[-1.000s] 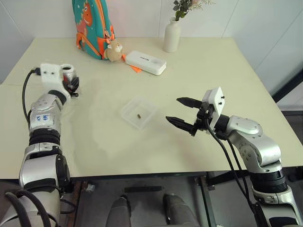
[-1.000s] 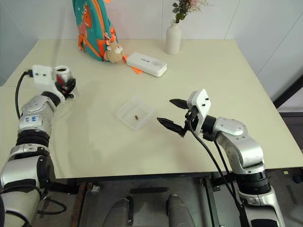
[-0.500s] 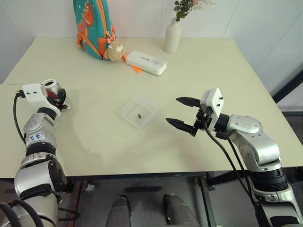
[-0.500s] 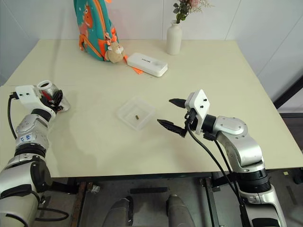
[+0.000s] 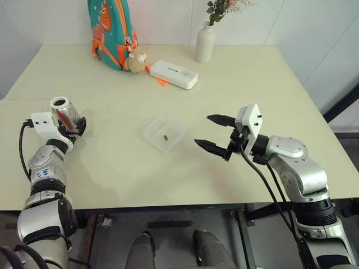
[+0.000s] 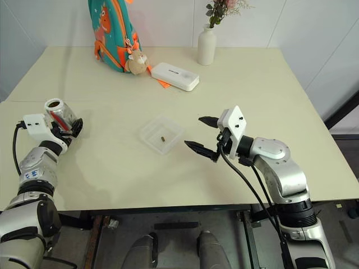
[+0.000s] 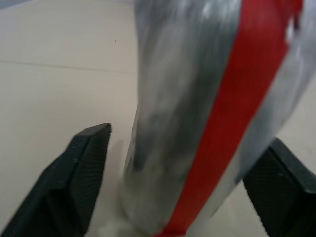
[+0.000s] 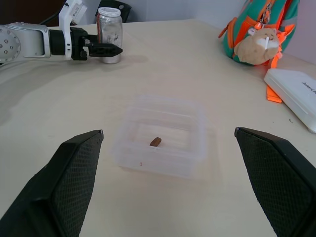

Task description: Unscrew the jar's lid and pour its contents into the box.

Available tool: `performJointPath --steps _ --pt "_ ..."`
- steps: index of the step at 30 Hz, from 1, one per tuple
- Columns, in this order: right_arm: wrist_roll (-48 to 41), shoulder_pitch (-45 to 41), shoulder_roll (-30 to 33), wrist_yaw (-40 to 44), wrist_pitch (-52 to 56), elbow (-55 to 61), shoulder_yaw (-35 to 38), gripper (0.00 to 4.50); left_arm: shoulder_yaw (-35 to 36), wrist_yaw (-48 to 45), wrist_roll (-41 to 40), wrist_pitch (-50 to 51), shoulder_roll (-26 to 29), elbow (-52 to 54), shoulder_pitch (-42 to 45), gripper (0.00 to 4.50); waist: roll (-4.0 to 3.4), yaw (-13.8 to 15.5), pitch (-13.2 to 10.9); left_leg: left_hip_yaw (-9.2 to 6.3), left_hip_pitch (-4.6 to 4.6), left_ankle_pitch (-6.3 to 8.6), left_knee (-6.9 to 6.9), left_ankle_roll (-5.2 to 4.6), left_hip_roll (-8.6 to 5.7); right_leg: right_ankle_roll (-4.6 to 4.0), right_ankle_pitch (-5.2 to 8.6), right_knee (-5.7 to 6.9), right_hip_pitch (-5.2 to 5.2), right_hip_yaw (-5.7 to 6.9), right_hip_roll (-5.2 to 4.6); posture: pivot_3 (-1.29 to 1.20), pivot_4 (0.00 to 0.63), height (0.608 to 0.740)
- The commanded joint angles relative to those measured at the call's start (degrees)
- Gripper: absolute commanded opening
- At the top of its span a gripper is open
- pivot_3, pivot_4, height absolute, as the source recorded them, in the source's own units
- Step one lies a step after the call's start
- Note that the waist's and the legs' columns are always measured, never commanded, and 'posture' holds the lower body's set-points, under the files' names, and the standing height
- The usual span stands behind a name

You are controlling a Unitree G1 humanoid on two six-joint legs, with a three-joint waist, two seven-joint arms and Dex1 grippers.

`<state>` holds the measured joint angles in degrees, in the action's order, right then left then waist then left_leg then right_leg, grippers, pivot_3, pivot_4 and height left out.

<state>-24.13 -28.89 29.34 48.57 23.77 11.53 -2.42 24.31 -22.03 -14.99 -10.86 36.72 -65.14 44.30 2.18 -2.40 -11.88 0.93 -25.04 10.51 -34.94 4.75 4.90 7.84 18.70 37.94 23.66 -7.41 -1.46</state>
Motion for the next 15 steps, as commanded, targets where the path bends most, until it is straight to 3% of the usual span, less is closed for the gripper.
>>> performJointPath --steps 1,9,11,15 --pt "-0.9 -0.5 -0.1 0.7 -0.7 2.0 0.4 4.5 0.7 -0.4 -0.7 1.7 2.6 6.9 -3.1 4.47 0.0 -0.1 0.0 0.0 0.0 0.0 0.0 0.0 0.0 0.0 0.0 0.0 0.0 0.0 0.0 0.0 0.15 0.74" --pt "-2.2 1.8 0.8 2.4 -0.6 3.4 1.6 4.5 7.0 2.6 -3.3 15.4 5.7 37.7 -26.6 4.47 0.04 -1.0 0.0 0.06 0.13 0.01 0.32 0.03 0.05 -0.11 0.06 -0.05 0.02 -0.03 -0.01 0.0 0.15 0.74" --pt "-2.6 2.3 1.0 3.2 -0.6 3.4 1.7 4.5 6.8 0.1 -0.4 13.2 8.7 42.7 -33.1 4.47 0.1 -0.9 0.1 0.06 0.21 0.0 0.35 0.04 0.05 -0.14 0.08 -0.02 0.0 -0.03 -0.01 0.0 0.15 0.74" --pt "-3.5 3.2 2.2 5.3 -1.1 3.3 2.4 4.5 6.9 -9.2 -2.8 11.8 12.5 50.6 -38.6 4.47 0.24 -0.6 0.1 0.16 0.36 -0.01 0.51 0.04 0.05 -0.62 0.2 -0.24 -0.08 -0.01 -0.11 0.0 0.15 0.74"
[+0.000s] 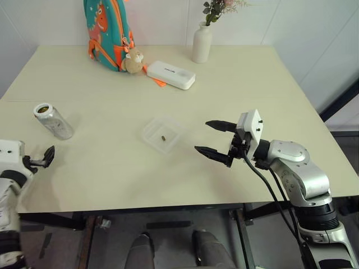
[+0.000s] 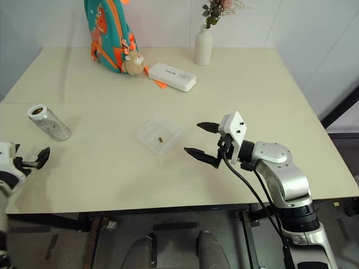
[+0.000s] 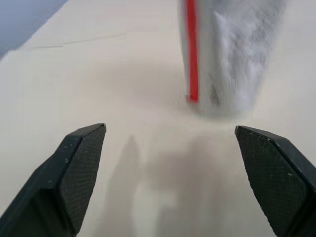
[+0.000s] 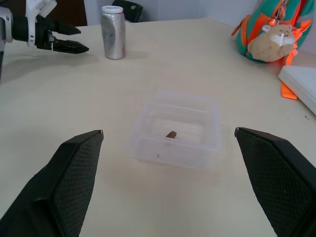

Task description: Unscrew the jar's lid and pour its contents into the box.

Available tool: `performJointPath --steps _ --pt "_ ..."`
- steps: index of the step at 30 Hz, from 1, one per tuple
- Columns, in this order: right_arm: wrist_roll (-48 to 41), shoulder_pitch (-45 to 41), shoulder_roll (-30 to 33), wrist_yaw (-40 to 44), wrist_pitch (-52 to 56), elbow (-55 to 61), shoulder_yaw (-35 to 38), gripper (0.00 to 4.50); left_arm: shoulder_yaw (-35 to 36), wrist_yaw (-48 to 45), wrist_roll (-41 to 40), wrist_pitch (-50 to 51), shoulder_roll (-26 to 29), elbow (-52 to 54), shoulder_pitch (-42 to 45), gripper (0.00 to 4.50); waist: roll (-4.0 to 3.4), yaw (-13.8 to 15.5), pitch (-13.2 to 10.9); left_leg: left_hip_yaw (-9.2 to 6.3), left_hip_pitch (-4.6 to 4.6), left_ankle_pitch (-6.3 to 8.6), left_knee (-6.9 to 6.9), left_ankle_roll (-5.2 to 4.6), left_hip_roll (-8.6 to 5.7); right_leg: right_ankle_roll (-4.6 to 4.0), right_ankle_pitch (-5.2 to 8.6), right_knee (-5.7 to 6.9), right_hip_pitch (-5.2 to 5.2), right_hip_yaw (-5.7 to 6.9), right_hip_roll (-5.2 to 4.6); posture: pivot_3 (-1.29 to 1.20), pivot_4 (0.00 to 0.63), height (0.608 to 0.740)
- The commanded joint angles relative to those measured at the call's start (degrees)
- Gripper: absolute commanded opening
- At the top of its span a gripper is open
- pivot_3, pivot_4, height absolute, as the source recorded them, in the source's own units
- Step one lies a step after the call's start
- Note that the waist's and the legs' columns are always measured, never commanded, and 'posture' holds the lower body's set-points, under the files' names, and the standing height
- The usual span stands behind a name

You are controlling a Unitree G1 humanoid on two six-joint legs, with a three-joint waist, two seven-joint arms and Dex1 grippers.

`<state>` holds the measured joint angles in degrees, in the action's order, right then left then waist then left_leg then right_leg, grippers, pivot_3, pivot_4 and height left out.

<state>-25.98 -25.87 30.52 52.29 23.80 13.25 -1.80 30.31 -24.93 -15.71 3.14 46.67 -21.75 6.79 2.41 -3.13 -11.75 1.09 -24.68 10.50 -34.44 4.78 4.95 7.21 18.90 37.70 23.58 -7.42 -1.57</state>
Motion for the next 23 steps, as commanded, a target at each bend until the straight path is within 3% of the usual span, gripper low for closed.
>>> performJointPath --steps 1,4,10,16,23 --pt "-1.8 0.4 1.3 2.1 -1.3 1.4 2.1 4.5 0.6 -8.9 -2.9 -2.5 3.1 9.2 -2.1 4.47 0.02 0.3 0.0 0.02 0.02 -0.01 0.03 -0.02 0.0 -0.42 0.16 -0.1 -0.03 0.0 -0.02 0.0 0.15 0.74" --pt "-1.8 1.1 2.5 3.9 -3.1 0.5 3.0 4.5 -0.3 -16.3 -5.9 -3.6 3.3 14.5 -3.7 4.47 0.04 0.0 0.0 0.34 0.24 0.06 0.32 0.13 0.0 -0.91 0.12 -0.57 -0.27 -0.04 -0.21 0.0 0.15 0.74" --pt "-2.4 2.3 5.6 7.1 -5.2 0.2 5.6 4.5 -6.1 -28.7 -10.7 -1.5 3.9 22.8 -2.3 4.47 0.11 -0.4 0.1 0.54 0.3 -0.07 0.64 -0.17 0.02 -0.95 0.05 -0.85 -0.22 -0.2 -0.22 0.0 0.15 0.74" --pt "-4.6 2.7 8.6 8.9 -3.4 0.7 8.1 4.5 -12.8 -36.5 -11.7 -0.8 3.7 21.8 6.7 4.47 0.11 -0.4 0.1 0.55 0.3 -0.05 0.7 -0.14 0.08 -0.02 -0.27 -0.68 -0.07 -0.25 -0.07 0.0 0.15 0.74" --pt "-3.6 4.1 7.8 5.6 -5.0 2.7 8.6 4.5 -14.0 -37.6 -11.7 0.4 2.3 20.7 10.1 4.47 0.11 -1.0 0.1 0.62 0.3 0.03 0.63 -0.19 0.08 0.18 -0.27 -0.67 -0.07 -0.38 -0.06 0.0 0.15 0.74"
